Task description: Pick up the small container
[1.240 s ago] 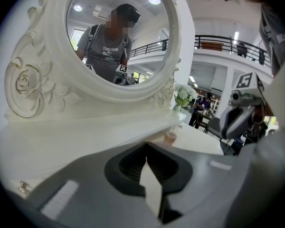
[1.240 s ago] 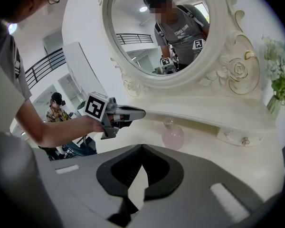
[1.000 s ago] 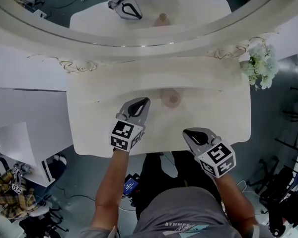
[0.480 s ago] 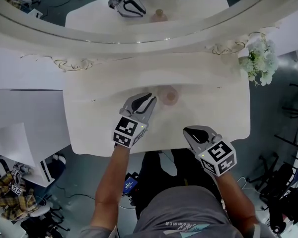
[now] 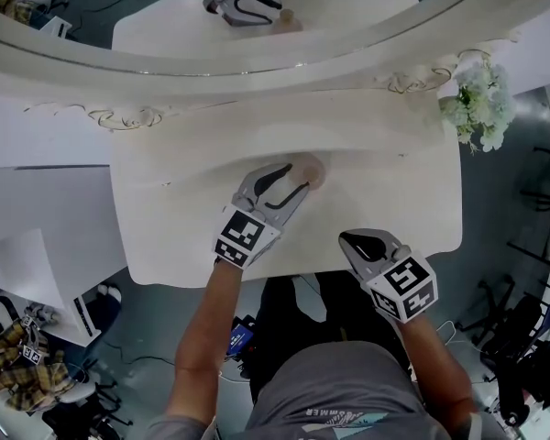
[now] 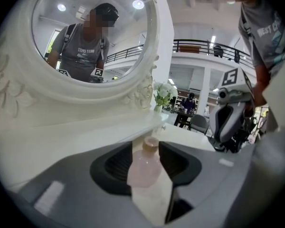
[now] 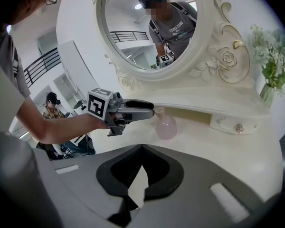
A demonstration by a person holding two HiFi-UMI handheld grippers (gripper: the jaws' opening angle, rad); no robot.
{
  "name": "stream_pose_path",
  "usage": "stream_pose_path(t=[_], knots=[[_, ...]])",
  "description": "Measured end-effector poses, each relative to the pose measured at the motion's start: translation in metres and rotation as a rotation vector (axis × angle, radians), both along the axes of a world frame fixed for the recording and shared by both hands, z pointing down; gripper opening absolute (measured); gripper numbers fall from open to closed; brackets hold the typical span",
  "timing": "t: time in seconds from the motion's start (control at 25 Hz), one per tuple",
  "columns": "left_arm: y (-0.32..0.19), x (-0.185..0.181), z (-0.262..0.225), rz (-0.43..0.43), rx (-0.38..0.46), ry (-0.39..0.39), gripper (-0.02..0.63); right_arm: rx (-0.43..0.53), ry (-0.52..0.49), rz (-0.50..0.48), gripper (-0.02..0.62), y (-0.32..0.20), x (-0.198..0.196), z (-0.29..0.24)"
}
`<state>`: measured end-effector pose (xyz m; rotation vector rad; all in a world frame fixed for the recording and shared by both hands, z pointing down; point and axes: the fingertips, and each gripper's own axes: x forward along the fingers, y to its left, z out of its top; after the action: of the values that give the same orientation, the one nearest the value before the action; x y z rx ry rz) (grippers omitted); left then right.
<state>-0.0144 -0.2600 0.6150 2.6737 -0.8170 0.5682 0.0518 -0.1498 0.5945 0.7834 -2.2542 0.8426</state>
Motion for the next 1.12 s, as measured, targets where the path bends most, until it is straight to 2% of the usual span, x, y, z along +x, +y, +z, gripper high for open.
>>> stream_pose_path(t=[0.28,0.56,0.76,0.96,1.12], knots=[[-0.003,0.028,0.005,0.069,0.065,-0.008,0.204,-0.014,0.005,0.013,0.002,0.004,0.007,0.008],[-0.010,0.049,0.021,0.097,0.117,-0.081,0.192,-0.020,0.012,0.030,0.002,0.009,0.016,0.013],[-0.016,0.055,0.033,0.079,0.147,-0.142,0.166,-0.024,0.016,0.039,0.002,0.014,0.022,0.014],[-0.021,0.058,0.033,0.031,0.193,-0.137,0.156,-0.032,0.022,0.044,0.002,0.022,0.027,0.018],[-0.023,0.052,0.029,-0.022,0.191,-0.116,0.113,-0.038,0.028,0.049,0.002,0.026,0.030,0.021]])
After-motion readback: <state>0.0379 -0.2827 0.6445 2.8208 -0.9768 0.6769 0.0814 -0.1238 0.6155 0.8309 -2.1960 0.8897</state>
